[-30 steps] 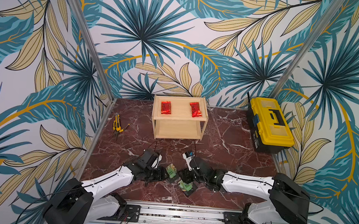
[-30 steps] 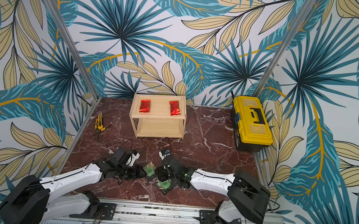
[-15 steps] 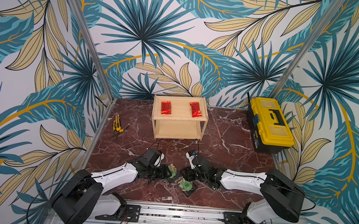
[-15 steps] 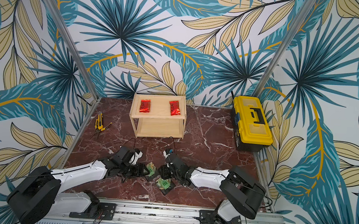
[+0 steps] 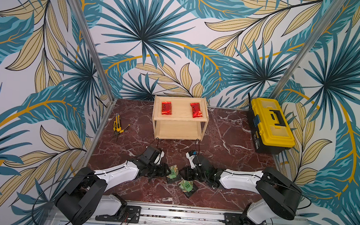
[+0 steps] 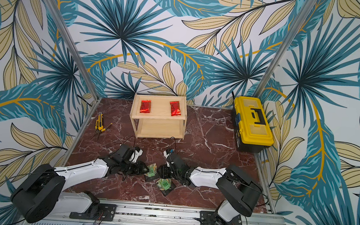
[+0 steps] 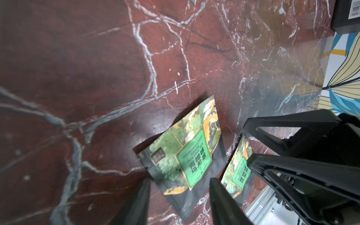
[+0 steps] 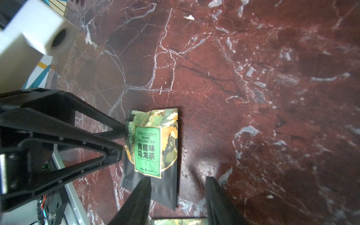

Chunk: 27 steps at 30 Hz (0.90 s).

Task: Place the tea bags on the shelf by color
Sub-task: Pick up the tea bag from the center of the board.

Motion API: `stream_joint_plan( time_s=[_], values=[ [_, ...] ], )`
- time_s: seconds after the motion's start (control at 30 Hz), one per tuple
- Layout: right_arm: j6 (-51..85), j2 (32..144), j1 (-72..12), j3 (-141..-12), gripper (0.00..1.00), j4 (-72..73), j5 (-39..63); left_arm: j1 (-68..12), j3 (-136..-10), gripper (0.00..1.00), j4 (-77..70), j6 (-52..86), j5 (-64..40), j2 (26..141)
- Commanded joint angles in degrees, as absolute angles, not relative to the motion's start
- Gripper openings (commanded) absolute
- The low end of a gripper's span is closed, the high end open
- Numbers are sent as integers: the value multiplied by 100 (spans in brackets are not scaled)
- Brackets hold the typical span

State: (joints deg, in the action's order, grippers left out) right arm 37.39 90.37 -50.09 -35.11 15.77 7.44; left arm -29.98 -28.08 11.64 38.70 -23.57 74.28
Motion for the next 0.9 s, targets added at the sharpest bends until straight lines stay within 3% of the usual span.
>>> stream_joint_plan(
  time_s=[0.0, 0.2, 0.87],
  values=[
    [3953, 9088, -4966, -3417, 50, 1789, 886, -2975, -2692, 40, 1084, 3758, -2482, 6998],
    [4093, 9178, -4948, -3482, 50, 1940, 1033, -2971, -2292, 37, 824, 3970, -2536, 6390],
    [4441, 9610, -4729, -3489, 49, 2456, 1667, -3015, -2086, 36, 17, 3938, -2659, 7477]
  ],
)
